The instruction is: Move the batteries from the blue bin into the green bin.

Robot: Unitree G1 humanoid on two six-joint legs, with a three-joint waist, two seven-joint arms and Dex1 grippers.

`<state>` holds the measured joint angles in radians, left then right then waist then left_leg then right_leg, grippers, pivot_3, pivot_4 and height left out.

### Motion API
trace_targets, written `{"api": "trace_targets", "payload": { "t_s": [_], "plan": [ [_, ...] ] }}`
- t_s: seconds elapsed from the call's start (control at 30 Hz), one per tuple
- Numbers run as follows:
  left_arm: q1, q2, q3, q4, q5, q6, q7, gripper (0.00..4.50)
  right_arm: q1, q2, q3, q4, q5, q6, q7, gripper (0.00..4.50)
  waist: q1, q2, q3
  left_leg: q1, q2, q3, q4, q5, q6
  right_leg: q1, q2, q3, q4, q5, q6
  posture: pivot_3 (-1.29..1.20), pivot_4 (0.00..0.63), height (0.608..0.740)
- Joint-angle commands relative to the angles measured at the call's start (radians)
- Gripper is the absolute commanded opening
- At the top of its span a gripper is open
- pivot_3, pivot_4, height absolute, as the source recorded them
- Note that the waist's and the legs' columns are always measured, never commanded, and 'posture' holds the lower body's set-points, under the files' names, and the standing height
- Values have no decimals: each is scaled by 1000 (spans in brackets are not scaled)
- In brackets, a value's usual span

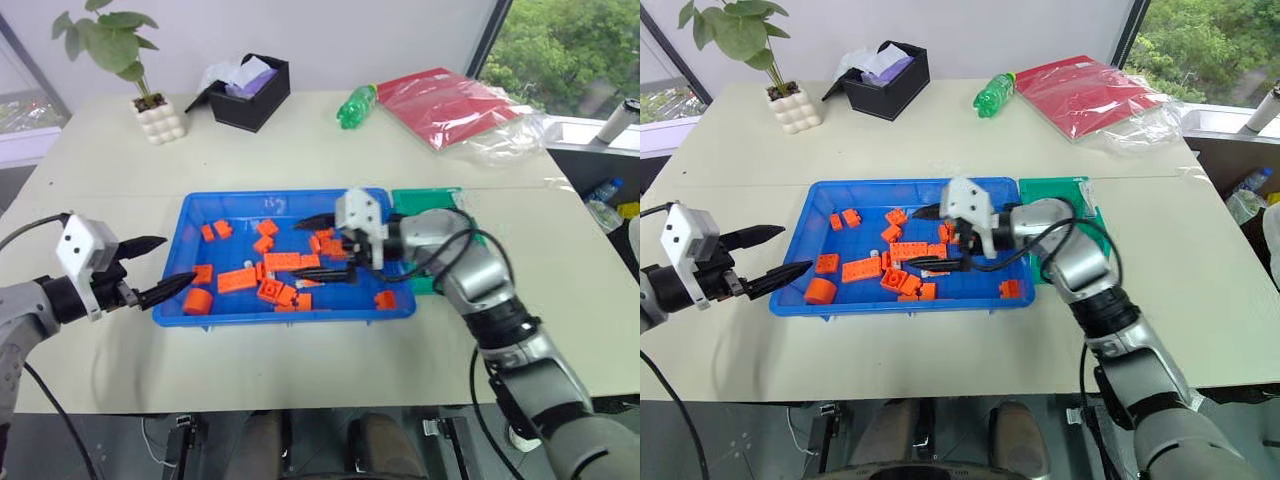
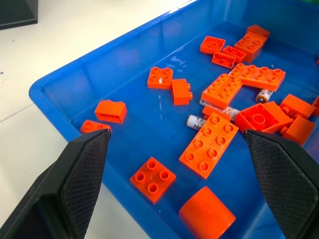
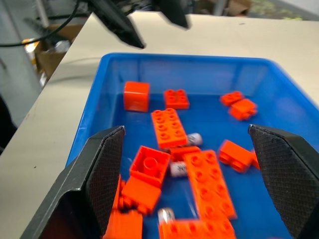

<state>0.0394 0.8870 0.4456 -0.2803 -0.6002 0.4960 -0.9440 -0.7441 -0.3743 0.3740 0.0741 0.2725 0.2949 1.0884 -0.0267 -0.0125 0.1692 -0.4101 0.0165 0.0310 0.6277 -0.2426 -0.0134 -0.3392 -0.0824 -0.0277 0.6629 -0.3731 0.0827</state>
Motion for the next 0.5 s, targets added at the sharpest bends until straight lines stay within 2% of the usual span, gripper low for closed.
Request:
{"api": "trace_targets", "payload": {
  "t_s": [0.03,0.5],
  "plan": [
    [-6,-1,24,-30,-2,-12,11,4500,-84,82,40,135,-74,-112,5,4070,-10,0,0,0,0,0,0,0,0,0,0,0,1,0,0,0,150,740],
    [27,-56,26,-109,-15,-2,77,4500,-325,354,79,720,-285,-450,-6,4070,-23,-1,1,0,0,0,1,1,-1,-1,1,-1,4,0,0,0,150,740]
  ]
}}
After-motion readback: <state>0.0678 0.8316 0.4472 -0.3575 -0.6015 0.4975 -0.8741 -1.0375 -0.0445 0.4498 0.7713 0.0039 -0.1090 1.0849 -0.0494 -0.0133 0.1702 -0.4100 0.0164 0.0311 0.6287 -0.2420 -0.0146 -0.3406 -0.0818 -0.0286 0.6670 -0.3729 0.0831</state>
